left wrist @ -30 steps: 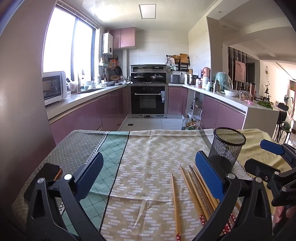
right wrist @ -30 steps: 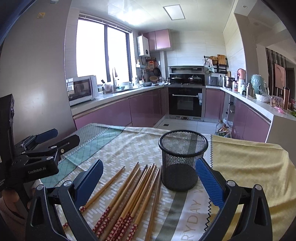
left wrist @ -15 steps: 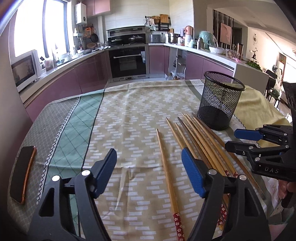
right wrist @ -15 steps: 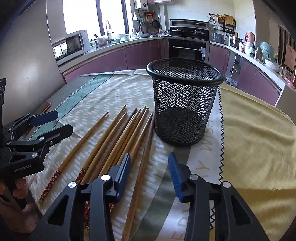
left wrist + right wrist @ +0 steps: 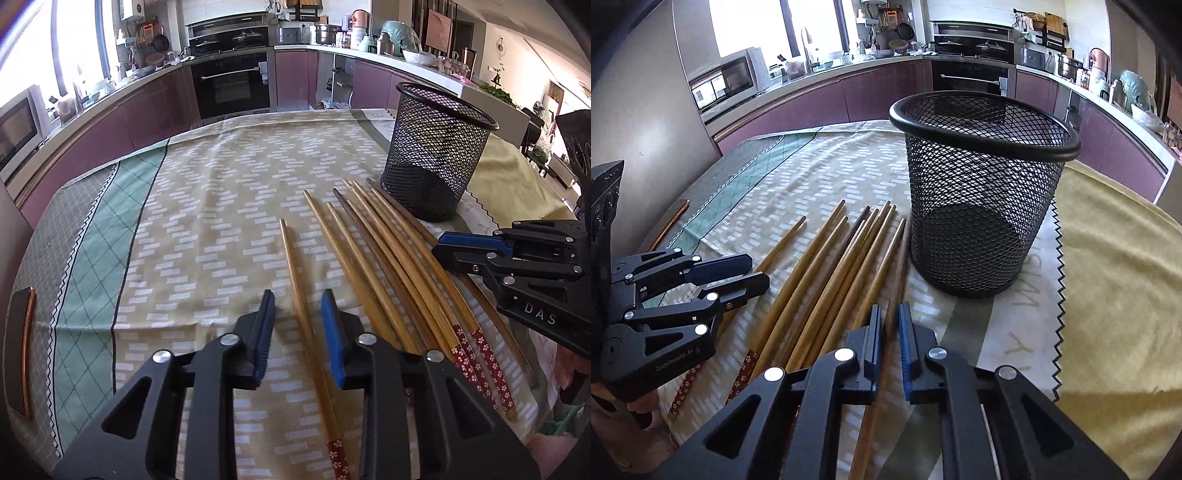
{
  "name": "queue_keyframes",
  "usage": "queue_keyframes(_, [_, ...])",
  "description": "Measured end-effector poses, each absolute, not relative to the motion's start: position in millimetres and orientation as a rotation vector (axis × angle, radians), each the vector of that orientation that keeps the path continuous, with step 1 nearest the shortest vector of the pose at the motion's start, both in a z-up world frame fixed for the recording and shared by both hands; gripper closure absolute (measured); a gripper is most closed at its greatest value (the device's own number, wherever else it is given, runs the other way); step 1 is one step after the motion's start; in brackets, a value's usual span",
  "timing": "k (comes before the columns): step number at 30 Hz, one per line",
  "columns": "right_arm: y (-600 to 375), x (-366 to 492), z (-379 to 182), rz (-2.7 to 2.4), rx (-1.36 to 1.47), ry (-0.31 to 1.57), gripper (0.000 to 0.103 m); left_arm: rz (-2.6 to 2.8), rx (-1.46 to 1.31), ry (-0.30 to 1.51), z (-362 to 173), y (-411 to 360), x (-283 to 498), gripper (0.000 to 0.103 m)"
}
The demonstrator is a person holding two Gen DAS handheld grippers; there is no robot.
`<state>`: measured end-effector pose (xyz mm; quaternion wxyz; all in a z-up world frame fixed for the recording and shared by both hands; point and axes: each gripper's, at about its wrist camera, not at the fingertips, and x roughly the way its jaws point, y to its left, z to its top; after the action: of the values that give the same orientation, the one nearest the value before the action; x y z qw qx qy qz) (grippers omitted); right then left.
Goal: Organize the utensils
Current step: 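Lower the left gripper onto one wooden chopstick and close while the right gripper grasps another, then lift the left gripper's chopstick upright over the mesh cup while the right gripper carries its chopstick there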
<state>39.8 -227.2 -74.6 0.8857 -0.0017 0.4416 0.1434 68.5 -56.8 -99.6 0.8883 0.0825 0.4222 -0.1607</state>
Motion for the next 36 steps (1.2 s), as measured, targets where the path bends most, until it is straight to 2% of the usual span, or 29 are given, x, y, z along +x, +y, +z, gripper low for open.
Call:
queue_keyframes(3, [-233,38,-74,0.307,0.036,0.915,0.095,-0.338,0.155,0.883,-99,-59,69,0.094])
queue_keyframes(7, [-237,36,-69,0.316,0.061,0.901,0.097,-0.333,0.129,0.885,-97,-57,71,0.095])
queue_keyframes(17, [-247,20,-33,0.397,0.089,0.796,0.097,-0.403,0.069,0.849,-66,-43,57,0.096])
queue_keyframes(36, [-274,20,55,0.453,0.144,0.535,0.097,-0.635,-0.077,0.607,64,-35,49,0.096])
